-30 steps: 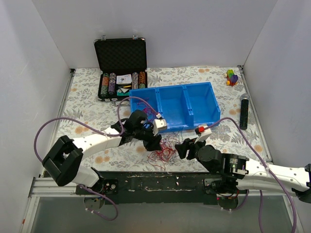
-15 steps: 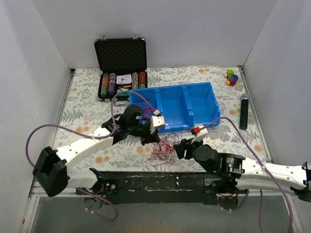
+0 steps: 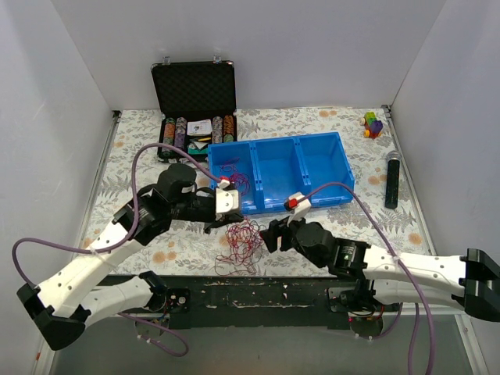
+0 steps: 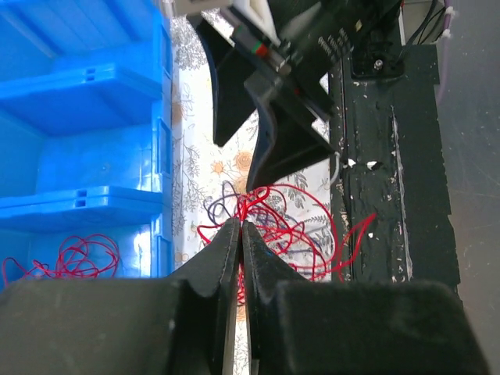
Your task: Untangle the cables
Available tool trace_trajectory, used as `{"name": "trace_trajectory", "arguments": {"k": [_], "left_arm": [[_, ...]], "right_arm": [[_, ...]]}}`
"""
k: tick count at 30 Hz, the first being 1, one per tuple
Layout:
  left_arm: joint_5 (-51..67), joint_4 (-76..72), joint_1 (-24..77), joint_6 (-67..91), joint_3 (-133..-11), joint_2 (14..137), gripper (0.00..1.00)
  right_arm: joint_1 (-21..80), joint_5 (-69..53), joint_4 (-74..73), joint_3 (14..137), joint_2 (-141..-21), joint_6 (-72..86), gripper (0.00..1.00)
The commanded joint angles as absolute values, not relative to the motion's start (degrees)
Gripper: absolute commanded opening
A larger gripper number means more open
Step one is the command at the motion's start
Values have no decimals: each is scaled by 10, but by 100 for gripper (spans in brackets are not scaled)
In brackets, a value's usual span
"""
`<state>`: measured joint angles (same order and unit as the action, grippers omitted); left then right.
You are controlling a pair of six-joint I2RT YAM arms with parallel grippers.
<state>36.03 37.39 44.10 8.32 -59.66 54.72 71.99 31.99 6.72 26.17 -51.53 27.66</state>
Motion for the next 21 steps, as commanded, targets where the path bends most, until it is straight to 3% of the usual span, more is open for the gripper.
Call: {"name": "trace_trajectory", "arguments": {"k": [1, 6, 11, 21], "left_arm": [[367, 410, 444, 79, -632, 532, 3], [369, 391, 444, 113, -632, 519, 0], [361, 360, 444, 124, -617, 509, 0], [350, 334, 444, 108, -609, 505, 0]], "right_arm": [[717, 274, 161, 304, -551, 258, 76], [719, 271, 170, 308, -579, 264, 76], [718, 314, 137, 312, -510, 245, 77], [718, 229, 169, 298, -521, 262, 80]]}}
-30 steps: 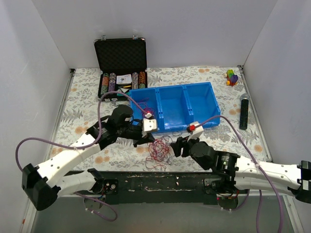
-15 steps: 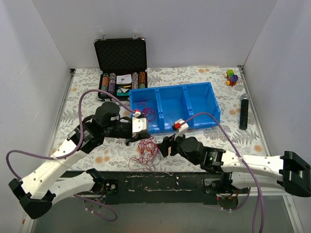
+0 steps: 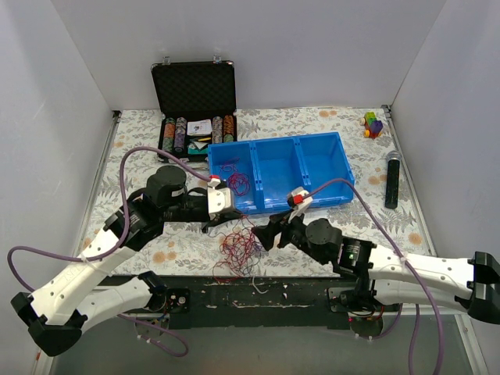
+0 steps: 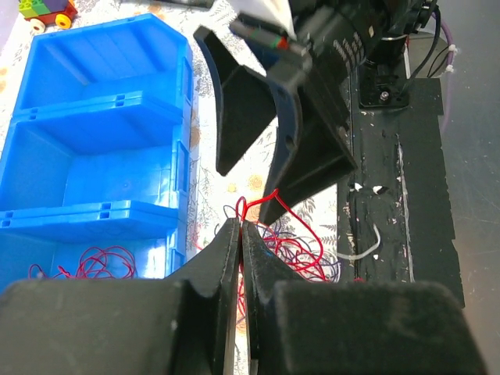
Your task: Untangle the cables
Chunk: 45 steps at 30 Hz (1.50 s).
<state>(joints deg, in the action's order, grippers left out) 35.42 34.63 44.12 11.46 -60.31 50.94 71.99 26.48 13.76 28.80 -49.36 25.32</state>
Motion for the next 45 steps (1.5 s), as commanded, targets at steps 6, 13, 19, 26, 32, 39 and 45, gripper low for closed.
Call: {"name": "trace_trajectory", "arguments": {"k": [6, 13, 19, 26, 32, 39, 45], "left_arm": [[290, 324, 444, 74, -671, 514, 0], [207, 201, 444, 18, -729, 493, 0], [234, 227, 444, 31, -792, 501, 0], [254, 264, 444, 46, -835, 505, 0], [263, 280, 444, 48, -875, 516, 0], [284, 294, 444, 62, -913, 526, 1], [280, 294, 444, 72, -932, 528, 0]], "right_arm": [[719, 185, 198, 275, -550, 276, 82], [720, 192, 217, 248, -517, 266, 83], [721, 191, 212, 278, -535, 258, 83], [721, 200, 214, 330, -577, 222, 83], [721, 240, 211, 370, -628, 201, 82], [724, 240, 231, 387, -691, 196, 72], [729, 262, 236, 355, -704, 217, 18]]}}
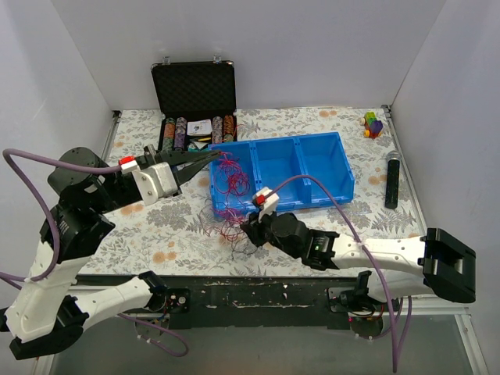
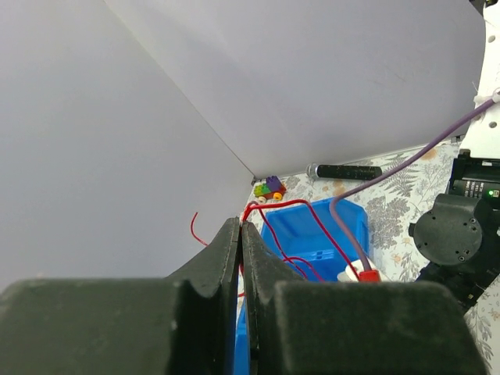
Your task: Untangle the cables
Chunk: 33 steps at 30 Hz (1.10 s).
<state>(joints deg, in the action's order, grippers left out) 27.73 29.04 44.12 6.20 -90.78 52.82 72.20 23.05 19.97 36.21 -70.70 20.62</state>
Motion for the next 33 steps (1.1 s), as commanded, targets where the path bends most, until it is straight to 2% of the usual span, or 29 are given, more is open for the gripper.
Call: {"name": "trace_trajectory", "arguments": {"k": [1, 2, 15, 20, 25, 29, 30, 31, 33], "left_arm": [[275, 294, 444, 72, -934, 528, 0], [272, 292, 444, 69, -938, 527, 0], [216, 229, 443, -52, -994, 528, 0], [183, 118, 443, -111, -934, 493, 0], [222, 191, 443, -106, -933, 484, 0], [242, 186, 443, -113, -895, 465, 0], [243, 175, 443, -119, -886, 461, 0], [243, 169, 443, -127, -876, 458, 0], [245, 165, 443, -142, -865, 452, 0]], "right_arm": [[729, 267, 234, 346, -702, 224, 8], [729, 274, 228, 337, -701, 233, 1], [735, 345, 58, 270, -678, 358, 1], [736, 358, 3, 279, -683, 385, 1], [737, 356, 18, 285, -644, 362, 1], [737, 357, 25, 297, -606, 326, 1], [737, 352, 30, 299, -594, 315, 2], [737, 348, 32, 300, -585, 309, 9], [737, 341, 32, 303, -562, 295, 29]]}}
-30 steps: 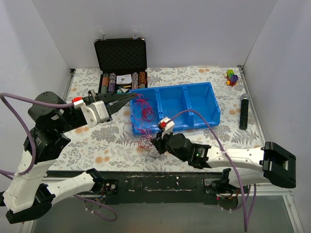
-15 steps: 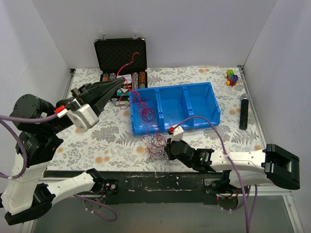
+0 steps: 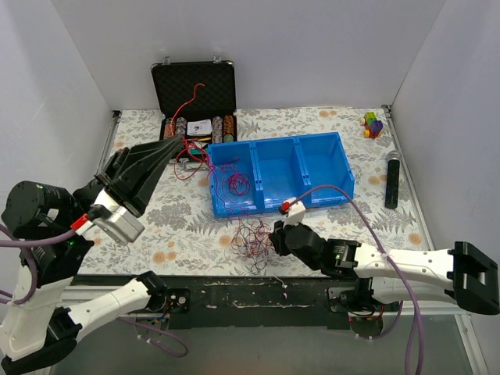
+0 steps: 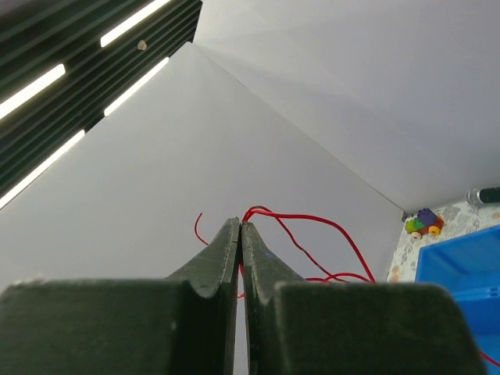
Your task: Untangle the cables
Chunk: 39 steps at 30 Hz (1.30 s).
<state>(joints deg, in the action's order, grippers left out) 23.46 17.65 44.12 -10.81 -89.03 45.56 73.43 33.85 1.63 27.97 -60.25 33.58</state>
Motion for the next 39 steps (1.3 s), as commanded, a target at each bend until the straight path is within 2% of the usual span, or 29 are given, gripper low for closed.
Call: {"name": "trace_trajectory", "arguments": {"k": [1, 5, 14, 20, 28, 39], "left_arm": [[246, 166, 443, -149, -859, 449, 0], [259, 172, 443, -171, -827, 434, 0], [271, 173, 443, -157, -811, 432, 0], [286, 183, 443, -134, -794, 430, 0], [311, 191, 443, -137, -766, 416, 0], [311, 192, 443, -135, -764, 408, 0]], "right_arm": [[738, 340, 28, 308, -553, 290, 38], [738, 329, 20, 319, -511, 262, 55], [739, 292, 28, 389, -475, 170, 65], [740, 237, 64, 520, -526, 69, 67], [739, 247, 116, 627, -590, -29, 71], [739, 205, 151, 623, -620, -10, 68]]}}
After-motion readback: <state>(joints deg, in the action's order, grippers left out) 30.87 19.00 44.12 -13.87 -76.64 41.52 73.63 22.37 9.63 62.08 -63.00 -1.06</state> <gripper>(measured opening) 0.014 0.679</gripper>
